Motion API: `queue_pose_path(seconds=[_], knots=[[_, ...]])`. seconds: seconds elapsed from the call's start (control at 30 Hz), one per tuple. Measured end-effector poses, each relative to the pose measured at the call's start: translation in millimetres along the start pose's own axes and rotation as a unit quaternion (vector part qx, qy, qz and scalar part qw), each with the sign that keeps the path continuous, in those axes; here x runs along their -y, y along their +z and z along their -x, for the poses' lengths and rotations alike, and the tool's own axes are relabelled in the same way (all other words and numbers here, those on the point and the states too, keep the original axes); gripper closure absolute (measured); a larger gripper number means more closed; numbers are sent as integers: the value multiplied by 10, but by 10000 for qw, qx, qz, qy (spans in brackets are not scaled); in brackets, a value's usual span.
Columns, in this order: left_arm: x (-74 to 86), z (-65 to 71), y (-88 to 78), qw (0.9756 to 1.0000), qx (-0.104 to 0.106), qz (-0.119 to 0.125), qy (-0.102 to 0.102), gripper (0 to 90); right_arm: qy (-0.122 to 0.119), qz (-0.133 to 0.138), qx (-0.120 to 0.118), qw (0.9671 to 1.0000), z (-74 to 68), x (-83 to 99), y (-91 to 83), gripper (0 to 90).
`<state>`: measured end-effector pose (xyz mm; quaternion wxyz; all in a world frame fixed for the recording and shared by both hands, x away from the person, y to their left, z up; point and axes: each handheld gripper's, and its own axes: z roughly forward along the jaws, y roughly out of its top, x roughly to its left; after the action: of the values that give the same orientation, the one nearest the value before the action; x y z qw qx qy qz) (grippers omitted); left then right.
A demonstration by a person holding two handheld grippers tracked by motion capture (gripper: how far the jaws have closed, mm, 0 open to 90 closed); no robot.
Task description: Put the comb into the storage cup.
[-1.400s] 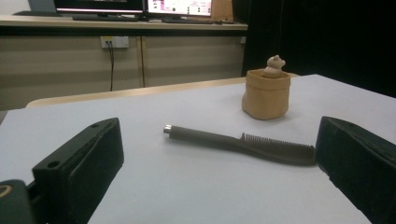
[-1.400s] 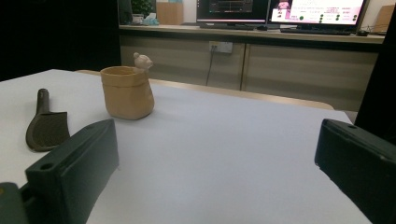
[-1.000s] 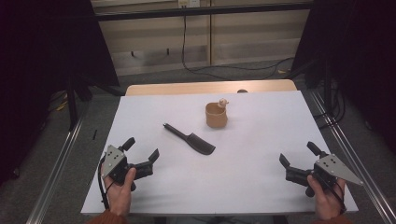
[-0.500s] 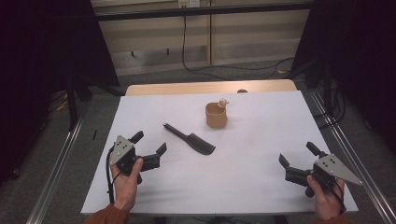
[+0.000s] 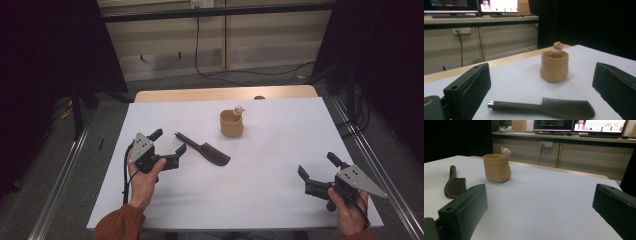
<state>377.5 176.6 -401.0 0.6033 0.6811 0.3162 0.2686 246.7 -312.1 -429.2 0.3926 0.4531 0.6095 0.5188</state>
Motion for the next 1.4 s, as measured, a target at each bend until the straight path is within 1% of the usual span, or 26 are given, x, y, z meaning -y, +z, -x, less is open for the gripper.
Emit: queue_pose_path(seconds=[0.03,0.1,0.2,0.27,0.3,0.33,0.4,0.43,0.5,0.57,0.63,0.67,0.73,0.8,0.83,0.87,0.9,0.97,1.03,1.1,1.13,1.23,1.27,1.3,1.33,1.4], knots=[[-3,-19,24,10000,21,-10,16,20,-4,-1,1,10000,0,0,0,0],[-10,-60,63,10000,-28,9,-47,20,-9,-2,6,10000,-2,-1,-1,0],[-31,-89,98,9999,6,68,-73,26,-15,-27,5,10000,-1,1,1,0],[-49,-97,127,10000,33,41,0,25,-5,-31,7,10000,1,2,2,0],[-54,-101,144,10000,-20,43,69,23,-3,-26,8,10000,2,2,1,0],[-59,-110,169,9999,-60,51,75,15,0,-16,12,10000,1,2,2,0],[-60,-133,223,10000,-61,-26,29,12,-5,-13,10,10000,0,2,1,0],[-56,-146,249,9999,-49,-24,87,12,-8,-14,8,10000,-1,2,1,0],[-54,-145,300,9996,-44,-75,280,13,-13,-11,7,10000,-2,2,0,0],[-64,-142,348,9993,-1,-66,379,14,-8,-10,0,10000,-1,2,1,0],[-87,-134,400,9992,84,-42,384,14,-8,-21,-4,10000,0,2,1,0],[-87,-134,400,9992,84,-42,384,15,-11,-21,-6,10000,0,3,1,0],[-140,-126,494,9988,161,-23,465,8,-17,-27,-12,10000,-2,3,1,0],[-156,-135,521,9986,156,-7,500,9,-15,-22,-23,10000,-3,3,1,0],[-174,-157,571,9987,179,30,482,8,-13,-12,-21,10000,-5,3,0,0],[-176,-173,591,9988,164,40,450,8,-9,-10,-25,10000,-6,3,-2,0],[-172,-198,608,9987,131,8,495,8,-8,-8,-24,10000,-5,3,-3,0],[-158,-219,624,9988,102,-13,481,16,-19,-16,-23,10000,-1,5,-1,0],[-104,-301,666,9990,11,-99,438,16,-27,-37,-15,10000,-2,7,1,0],[-92,-331,678,9991,-30,-106,415,19,-29,-36,-15,10000,-2,7,1,0],[-87,-391,699,9992,-91,-142,356,19,-29,-34,-16,10000,-2,6,1,0],[-113,-472,740,9993,-149,-151,302,25,-25,-32,-18,10000,-3,6,2,0],[-113,-472,740,9993,-149,-151,302,33,-28,-34,-16,10000,-3,7,2,0],[-135,-523,770,9990,-150,-189,373,44,-25,-33,-19,10000,-3,7,2,0],[-144,-553,776,9987,-198,-210,418,51,-22,-27,-27,10000,-4,6,1,0],[-148,-604,797,9990,-291,-139,323,61,-18,-17,-33,10000,-4,6,0,0]])
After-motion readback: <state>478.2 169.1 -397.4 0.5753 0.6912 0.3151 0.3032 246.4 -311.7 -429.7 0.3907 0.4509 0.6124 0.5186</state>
